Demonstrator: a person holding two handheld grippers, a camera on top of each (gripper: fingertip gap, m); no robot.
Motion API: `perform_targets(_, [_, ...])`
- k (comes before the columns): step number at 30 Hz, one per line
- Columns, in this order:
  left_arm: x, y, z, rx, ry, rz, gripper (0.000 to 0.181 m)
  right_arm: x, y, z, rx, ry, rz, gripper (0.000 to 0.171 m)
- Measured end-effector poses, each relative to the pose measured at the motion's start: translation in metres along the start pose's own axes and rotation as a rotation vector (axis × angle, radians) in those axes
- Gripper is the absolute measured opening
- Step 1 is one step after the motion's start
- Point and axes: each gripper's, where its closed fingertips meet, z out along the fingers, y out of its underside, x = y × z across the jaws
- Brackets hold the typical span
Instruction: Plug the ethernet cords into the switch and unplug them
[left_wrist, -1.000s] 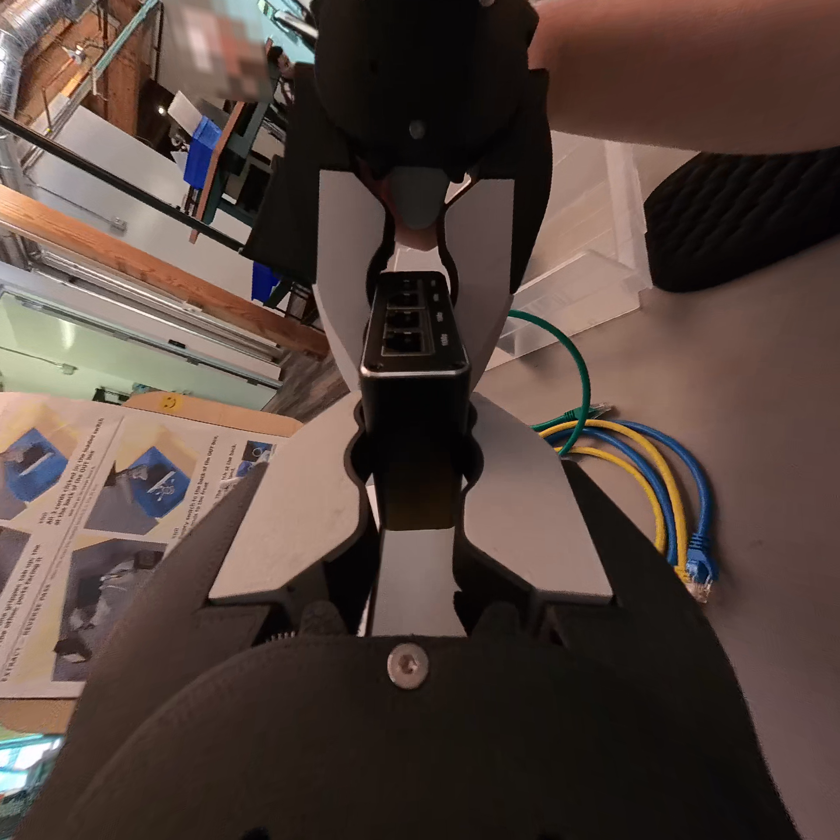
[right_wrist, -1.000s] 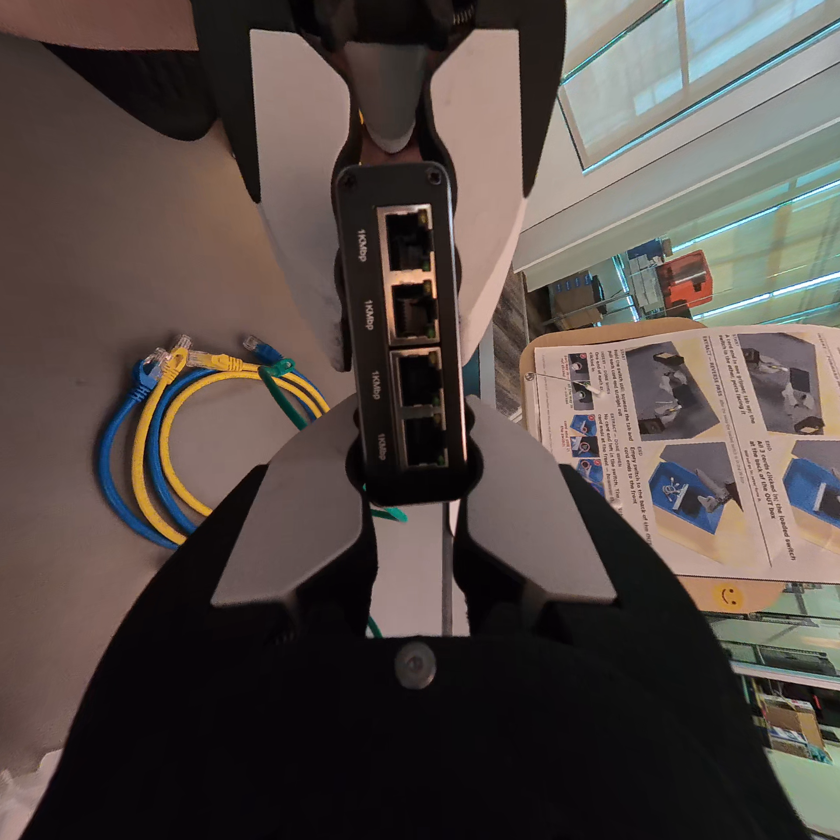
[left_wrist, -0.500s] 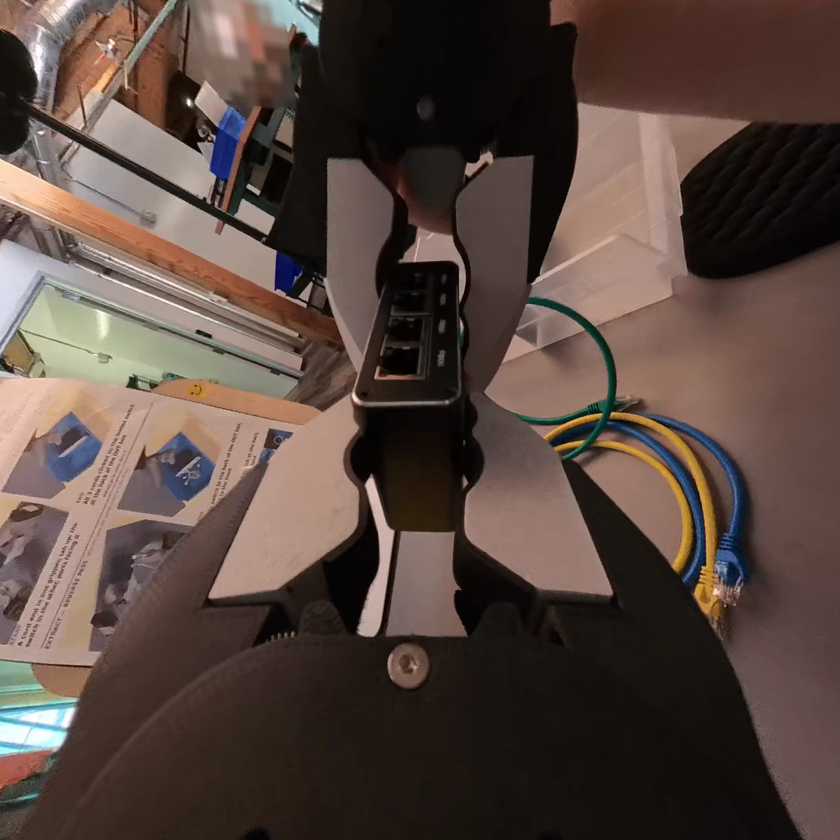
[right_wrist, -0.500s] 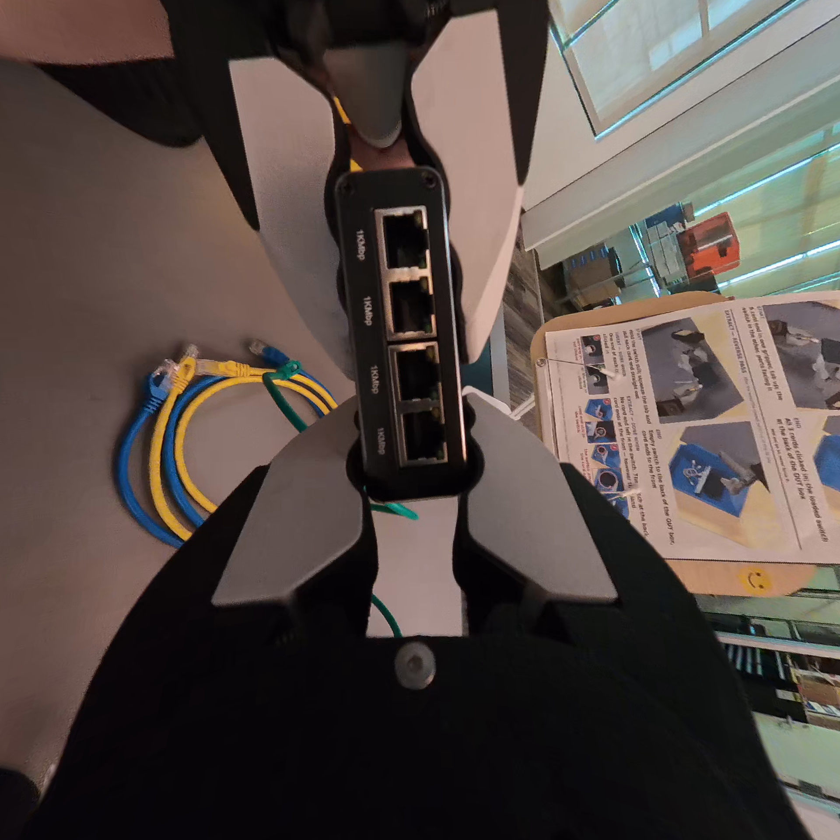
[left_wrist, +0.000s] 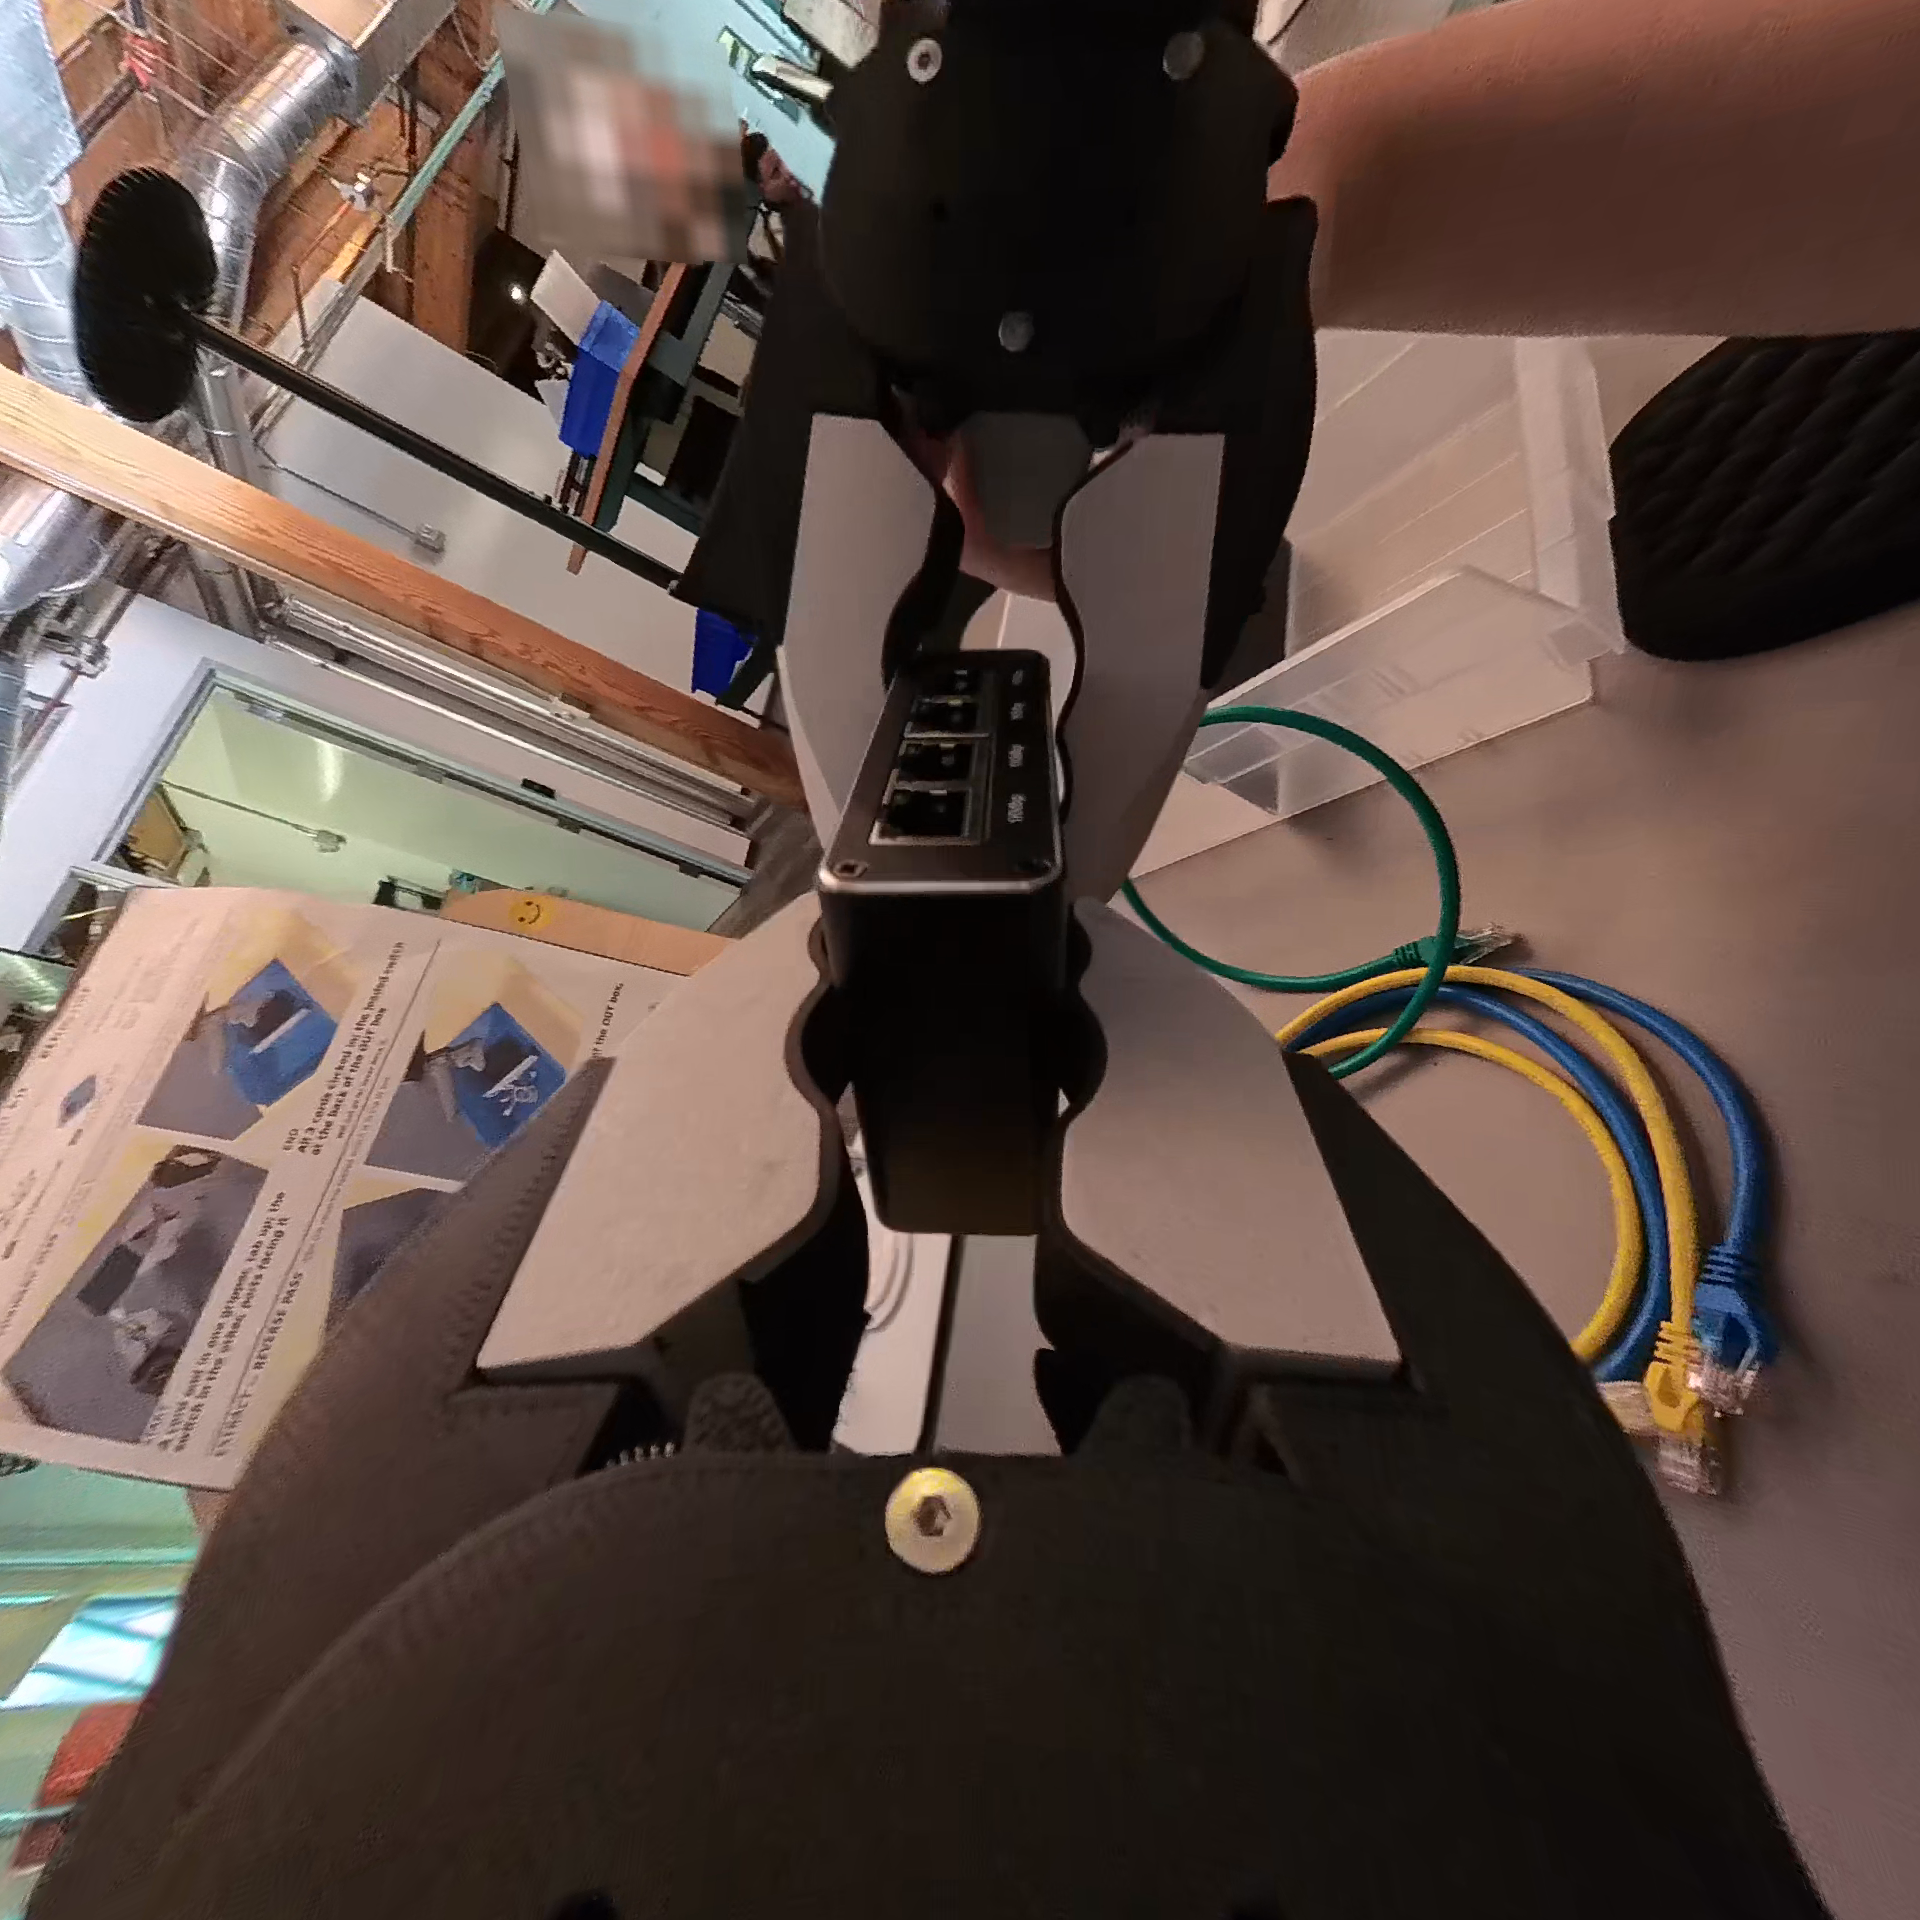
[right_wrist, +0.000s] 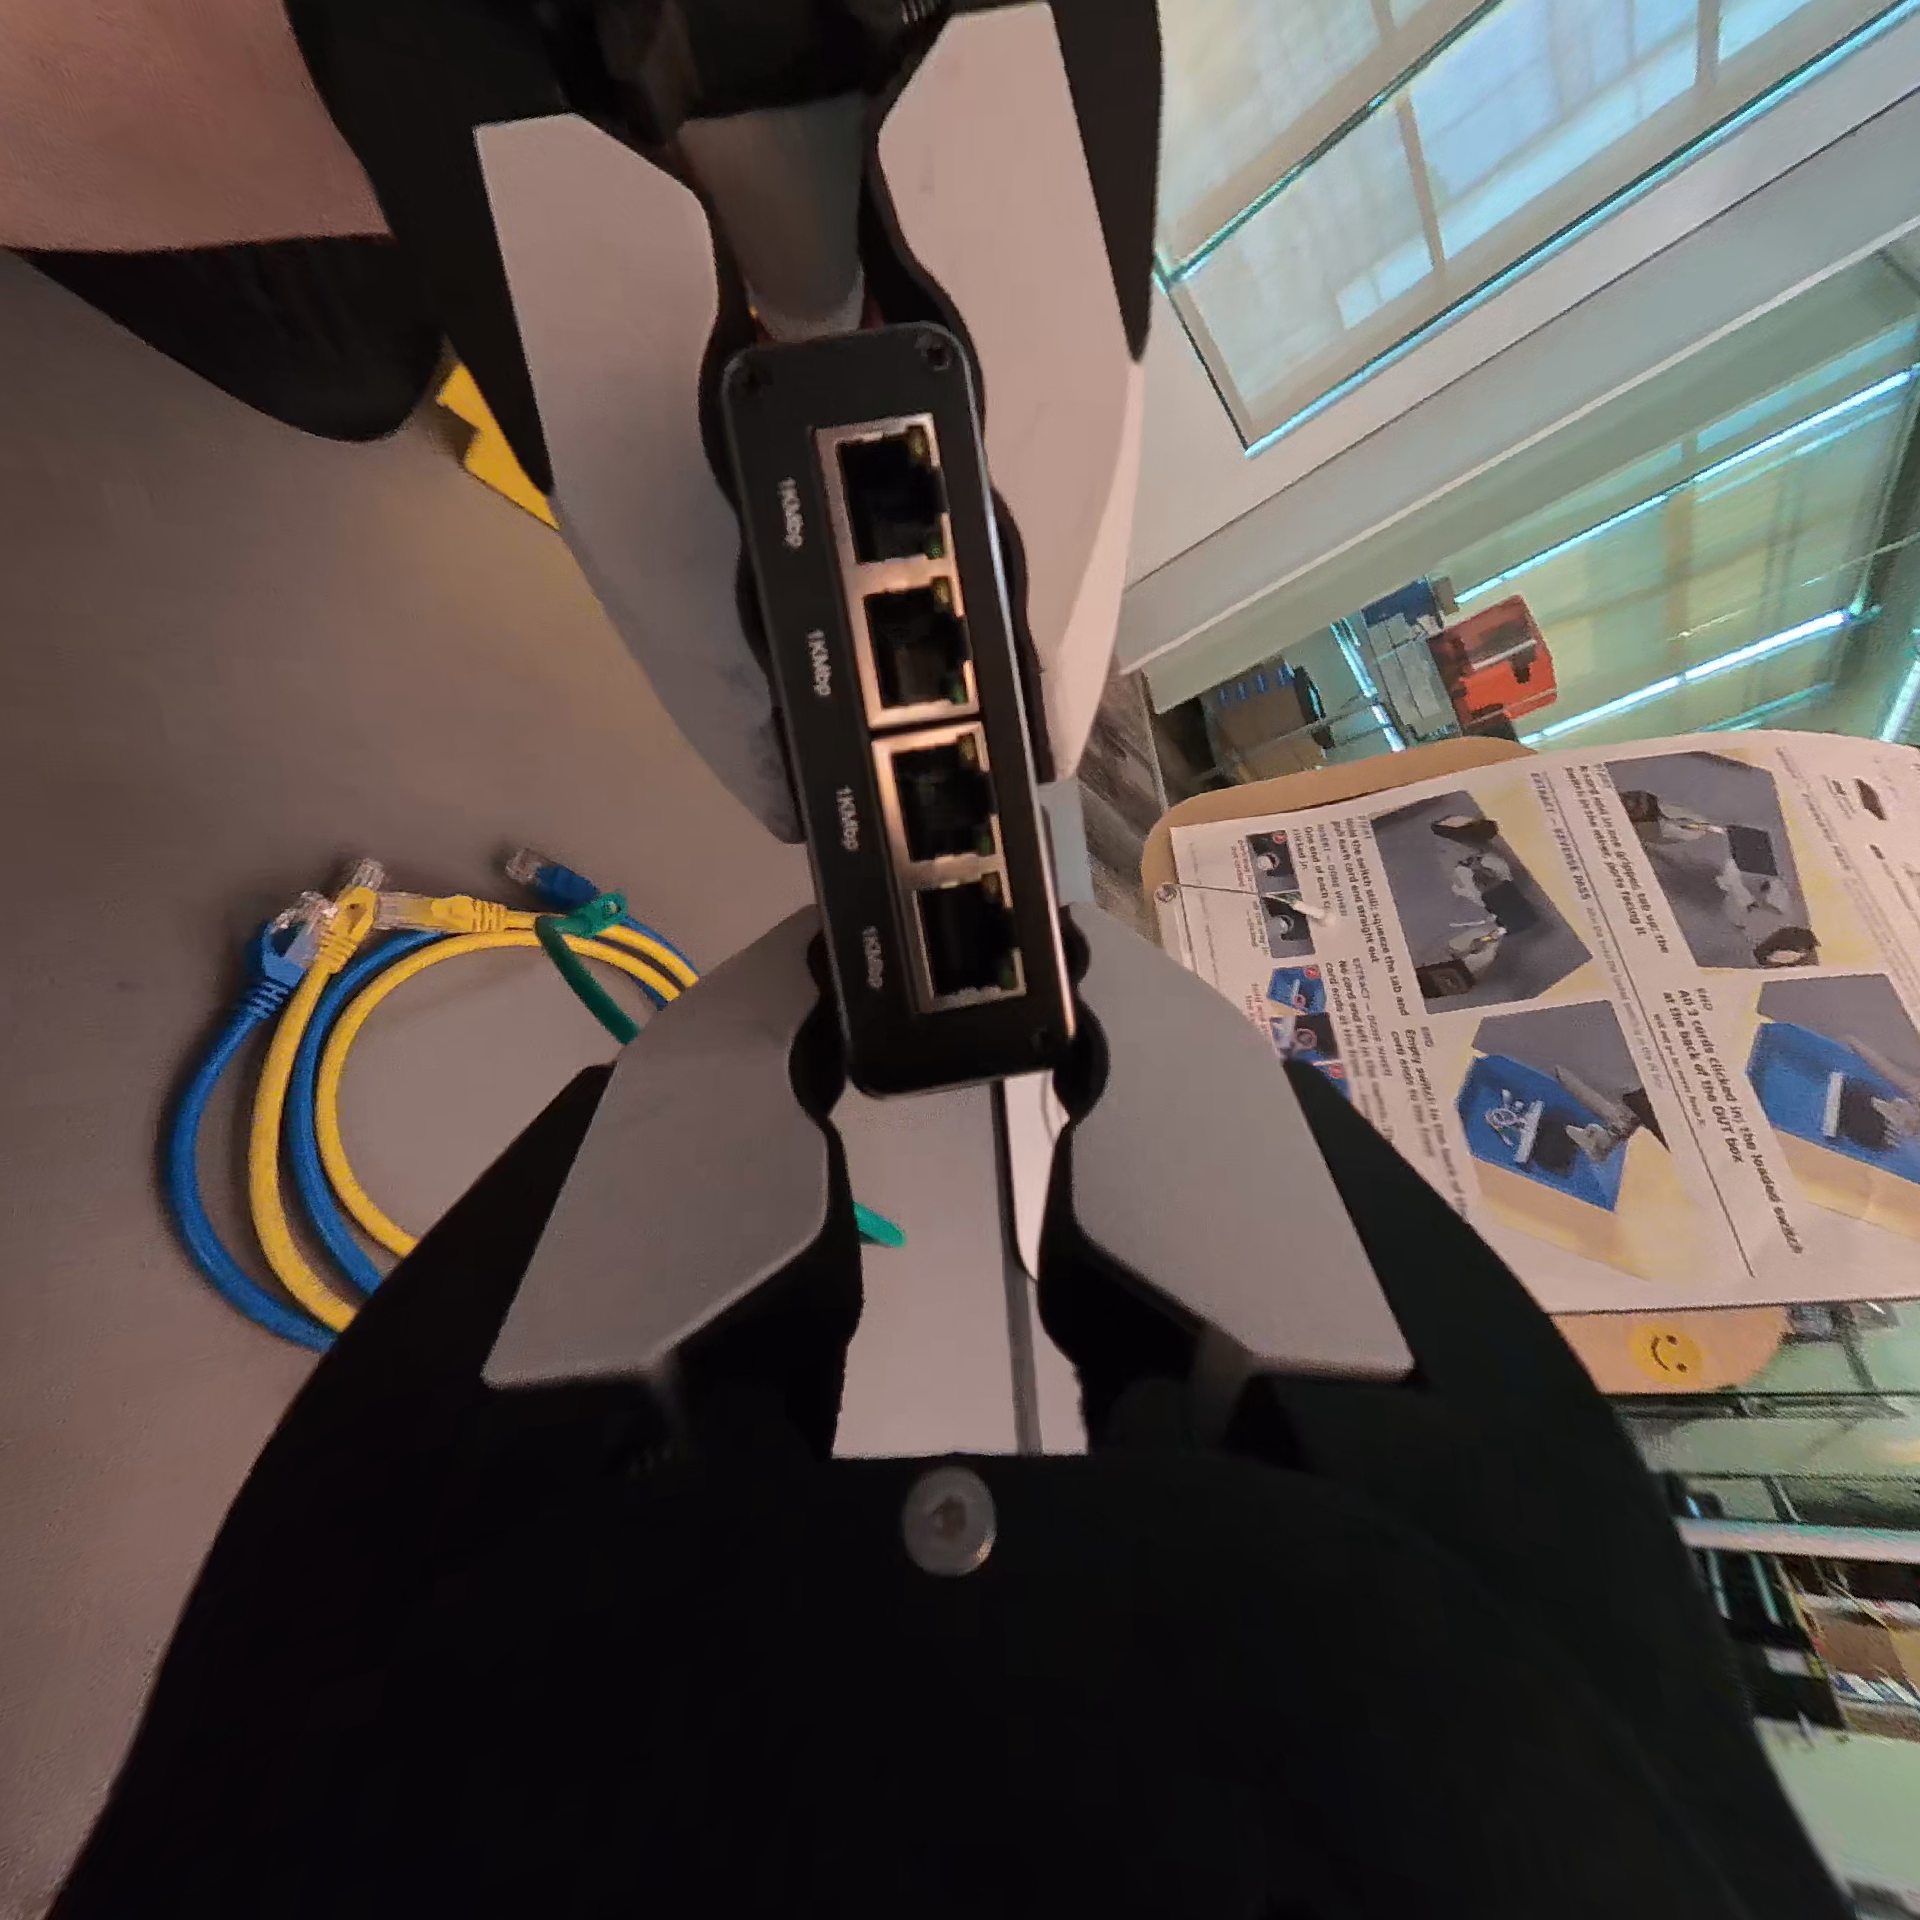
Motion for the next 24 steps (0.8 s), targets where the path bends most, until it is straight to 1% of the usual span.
perform_targets(4, [0.000,0.005,0.001,-0.006,-0.011,-0.001,0.036,-0.001,0.003,0.002,-0.035,-0.011,0.016,0.038])
perform_targets(8, [-0.002,0.007,0.003,-0.025,-0.023,0.025,0.036,0.001,0.005,0.004,-0.030,-0.005,0.023,0.037])
perform_targets(13, [-0.016,0.013,-0.001,-0.087,-0.124,0.117,0.036,0.015,0.006,0.006,0.027,0.078,0.076,0.038])
perform_targets(15, [-0.031,0.022,-0.012,-0.125,-0.183,0.114,0.036,0.026,0.009,0.002,0.064,0.128,0.135,0.040])
perform_targets(17, [-0.051,0.035,-0.029,-0.175,-0.266,0.104,0.036,0.037,0.011,-0.001,0.104,0.154,0.247,0.038])
perform_targets(18, [-0.060,0.041,-0.039,-0.192,-0.305,0.088,0.036,0.038,0.012,0.000,0.121,0.132,0.328,0.035])
perform_targets(20, [-0.077,0.053,-0.058,-0.222,-0.380,0.046,0.037,0.026,0.015,0.009,0.101,-0.005,0.502,0.026])
perform_targets(22, [-0.090,0.065,-0.073,-0.265,-0.442,0.035,0.036,0.000,0.017,0.017,0.031,-0.196,0.627,0.027])
perform_targets(24, [-0.099,0.072,-0.084,-0.299,-0.488,0.034,0.036,-0.019,0.007,0.021,0.027,-0.320,0.684,0.026])
